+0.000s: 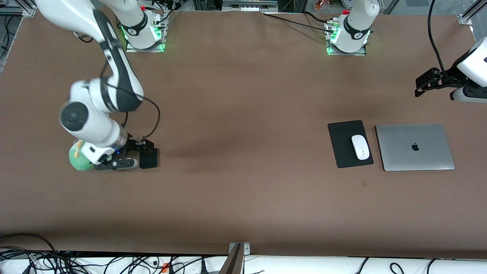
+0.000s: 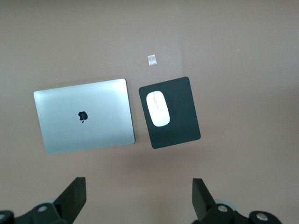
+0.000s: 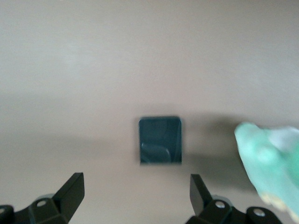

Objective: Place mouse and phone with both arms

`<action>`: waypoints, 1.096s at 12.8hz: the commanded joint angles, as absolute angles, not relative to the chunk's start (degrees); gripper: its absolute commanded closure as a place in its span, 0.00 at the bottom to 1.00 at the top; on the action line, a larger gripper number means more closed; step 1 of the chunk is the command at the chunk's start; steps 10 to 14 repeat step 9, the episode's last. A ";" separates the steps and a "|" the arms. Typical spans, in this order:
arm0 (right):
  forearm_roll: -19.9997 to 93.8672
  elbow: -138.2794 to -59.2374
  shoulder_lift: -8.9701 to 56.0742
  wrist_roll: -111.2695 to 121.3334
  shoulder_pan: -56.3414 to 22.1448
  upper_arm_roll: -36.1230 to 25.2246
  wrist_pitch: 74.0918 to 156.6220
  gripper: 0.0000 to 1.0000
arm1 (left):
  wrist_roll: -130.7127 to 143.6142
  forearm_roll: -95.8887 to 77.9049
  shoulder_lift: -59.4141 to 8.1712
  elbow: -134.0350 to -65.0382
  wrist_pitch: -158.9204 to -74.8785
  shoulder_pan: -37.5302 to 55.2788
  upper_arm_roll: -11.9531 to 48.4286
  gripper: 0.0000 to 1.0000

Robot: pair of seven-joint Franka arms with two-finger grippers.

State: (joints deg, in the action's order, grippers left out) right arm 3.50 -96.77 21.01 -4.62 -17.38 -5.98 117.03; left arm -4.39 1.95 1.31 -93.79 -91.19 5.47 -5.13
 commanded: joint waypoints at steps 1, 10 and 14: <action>4.22 -94.75 11.11 -5.89 -17.31 -6.06 102.70 0.00 | -5.54 3.08 1.76 -93.16 -90.44 5.80 -5.54 0.00; 1.76 -93.61 0.97 -3.08 -16.87 -6.33 90.88 0.00 | -5.54 3.16 1.85 -93.16 -90.26 5.80 -6.06 0.00; 1.76 -93.61 0.97 -3.08 -16.87 -6.33 90.88 0.00 | -5.54 3.16 1.85 -93.16 -90.26 5.80 -6.06 0.00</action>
